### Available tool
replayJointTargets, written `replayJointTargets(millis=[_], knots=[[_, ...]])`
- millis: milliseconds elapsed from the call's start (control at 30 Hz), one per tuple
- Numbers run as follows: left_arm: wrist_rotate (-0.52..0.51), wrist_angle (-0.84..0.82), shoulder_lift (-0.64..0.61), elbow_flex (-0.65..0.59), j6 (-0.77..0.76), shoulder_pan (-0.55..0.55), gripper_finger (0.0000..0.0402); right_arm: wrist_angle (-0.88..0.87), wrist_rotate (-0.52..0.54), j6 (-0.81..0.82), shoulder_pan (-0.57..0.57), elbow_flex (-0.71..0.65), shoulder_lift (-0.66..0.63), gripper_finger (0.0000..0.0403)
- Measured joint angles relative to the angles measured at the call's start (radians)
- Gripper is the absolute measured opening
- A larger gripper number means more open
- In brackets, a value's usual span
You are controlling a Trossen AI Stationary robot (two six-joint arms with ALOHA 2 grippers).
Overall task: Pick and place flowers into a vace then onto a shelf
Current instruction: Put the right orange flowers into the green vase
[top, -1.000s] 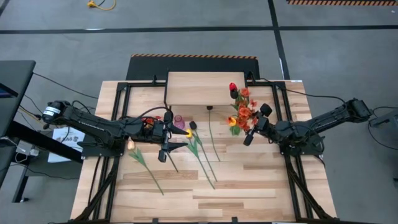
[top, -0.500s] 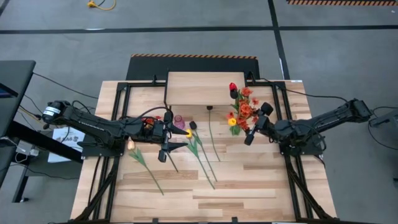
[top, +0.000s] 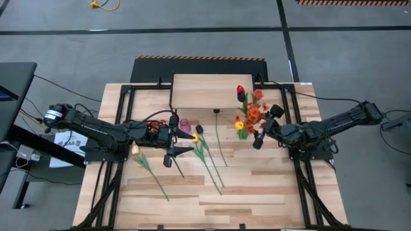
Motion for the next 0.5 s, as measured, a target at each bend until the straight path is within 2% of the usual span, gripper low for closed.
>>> replayJointTargets(millis=[500], knots=[[0.0,-0.005,0.0,0.0,-0.012,0.0,0.018,-0.206,-0.001,0.103,0.01,0.069,0.002,0.0253]])
